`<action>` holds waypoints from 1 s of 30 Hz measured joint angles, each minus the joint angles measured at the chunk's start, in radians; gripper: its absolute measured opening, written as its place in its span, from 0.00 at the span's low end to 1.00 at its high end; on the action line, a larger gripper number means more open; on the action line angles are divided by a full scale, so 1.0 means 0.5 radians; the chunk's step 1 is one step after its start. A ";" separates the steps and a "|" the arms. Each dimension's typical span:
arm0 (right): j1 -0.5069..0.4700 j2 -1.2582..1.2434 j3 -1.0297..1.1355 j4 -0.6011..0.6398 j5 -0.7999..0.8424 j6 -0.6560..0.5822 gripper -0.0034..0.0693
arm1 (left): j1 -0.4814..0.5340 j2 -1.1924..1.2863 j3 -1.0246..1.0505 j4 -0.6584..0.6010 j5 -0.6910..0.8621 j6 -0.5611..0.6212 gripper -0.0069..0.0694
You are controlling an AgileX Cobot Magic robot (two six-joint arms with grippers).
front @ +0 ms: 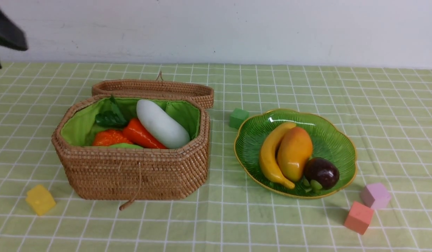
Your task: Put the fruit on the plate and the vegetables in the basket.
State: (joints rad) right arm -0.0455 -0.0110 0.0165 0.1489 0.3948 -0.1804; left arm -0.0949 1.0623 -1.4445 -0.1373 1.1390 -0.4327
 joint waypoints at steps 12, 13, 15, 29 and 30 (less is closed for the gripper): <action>0.000 0.000 0.000 0.000 0.000 0.000 0.38 | 0.000 -0.696 1.042 -0.001 0.037 0.066 0.07; 0.000 0.000 0.000 0.000 0.000 0.000 0.38 | 0.000 -0.724 1.096 -0.004 0.040 0.066 0.07; 0.000 0.000 0.000 0.000 0.000 0.000 0.38 | 0.000 -0.751 1.138 -0.004 0.042 0.066 0.07; 0.000 0.000 0.000 0.001 0.000 0.000 0.38 | 0.000 -0.766 1.156 -0.005 0.042 0.072 0.07; 0.000 0.000 0.000 0.001 0.000 0.000 0.38 | 0.000 -0.766 1.156 -0.002 0.042 0.072 0.07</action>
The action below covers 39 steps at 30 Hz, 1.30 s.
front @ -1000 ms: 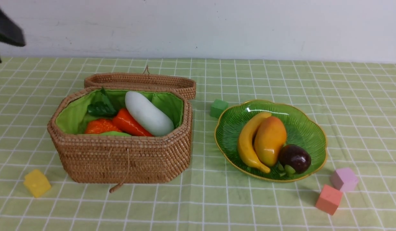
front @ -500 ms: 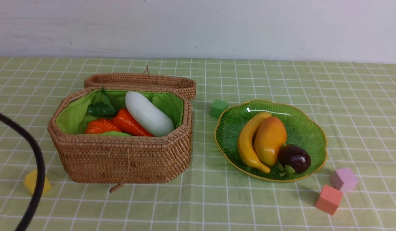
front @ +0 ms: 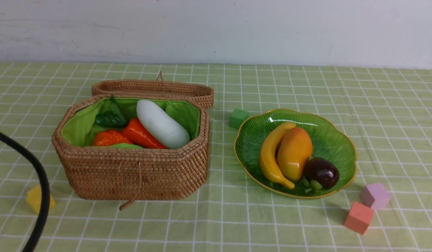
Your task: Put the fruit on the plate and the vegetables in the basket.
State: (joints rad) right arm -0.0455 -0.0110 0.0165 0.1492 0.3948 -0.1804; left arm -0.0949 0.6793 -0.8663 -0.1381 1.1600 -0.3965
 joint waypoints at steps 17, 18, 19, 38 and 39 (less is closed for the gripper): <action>0.000 0.000 0.000 0.002 0.000 0.000 0.38 | -0.066 -1.047 0.817 0.546 -1.113 0.061 0.07; 0.000 0.000 0.000 0.002 0.000 0.000 0.38 | -0.066 -1.069 0.838 0.546 -1.113 0.061 0.07; 0.000 0.000 0.000 0.002 0.000 0.000 0.38 | -0.066 -1.222 1.002 0.546 -1.185 0.061 0.07; 0.000 0.000 0.000 0.004 0.000 0.000 0.38 | -0.067 -1.377 1.786 0.467 -1.569 0.061 0.09; 0.000 0.000 0.000 0.004 0.000 0.000 0.38 | -0.067 -1.377 1.788 0.467 -1.571 0.061 0.09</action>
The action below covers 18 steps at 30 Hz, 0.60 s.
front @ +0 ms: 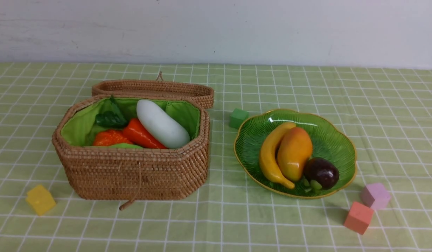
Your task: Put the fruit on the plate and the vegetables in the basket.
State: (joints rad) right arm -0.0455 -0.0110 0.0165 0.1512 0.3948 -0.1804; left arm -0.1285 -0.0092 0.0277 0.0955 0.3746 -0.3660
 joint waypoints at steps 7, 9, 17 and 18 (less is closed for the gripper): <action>0.000 0.000 0.000 0.000 0.000 0.000 0.38 | 0.000 0.000 0.003 -0.002 -0.004 -0.002 0.09; 0.000 0.000 0.000 0.000 0.000 0.000 0.38 | 0.000 0.000 0.003 -0.002 -0.004 -0.002 0.10; 0.000 0.000 0.000 0.000 0.000 0.000 0.38 | 0.000 0.000 0.003 -0.002 -0.004 -0.002 0.11; 0.000 0.000 0.000 0.000 0.000 0.000 0.38 | 0.000 0.000 0.003 -0.002 -0.004 -0.002 0.11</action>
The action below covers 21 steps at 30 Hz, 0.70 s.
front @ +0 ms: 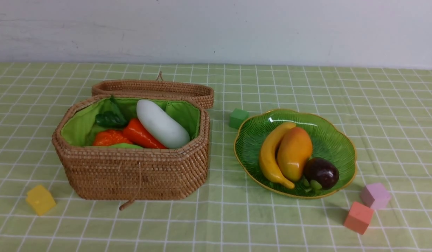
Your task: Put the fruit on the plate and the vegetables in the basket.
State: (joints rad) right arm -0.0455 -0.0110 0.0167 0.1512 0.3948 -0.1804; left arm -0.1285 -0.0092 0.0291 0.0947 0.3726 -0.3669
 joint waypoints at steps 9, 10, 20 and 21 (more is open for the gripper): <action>0.000 0.000 0.000 0.000 0.000 0.000 0.38 | 0.000 0.000 0.000 0.000 0.000 0.000 0.12; 0.000 0.000 0.000 0.000 0.000 0.000 0.38 | 0.000 0.000 0.000 0.000 0.000 0.000 0.12; 0.000 0.000 0.000 0.000 0.000 0.000 0.38 | 0.000 0.000 0.000 0.000 0.000 0.000 0.13; 0.000 0.000 0.000 0.000 0.000 0.000 0.38 | 0.000 0.000 0.000 0.000 0.000 0.000 0.13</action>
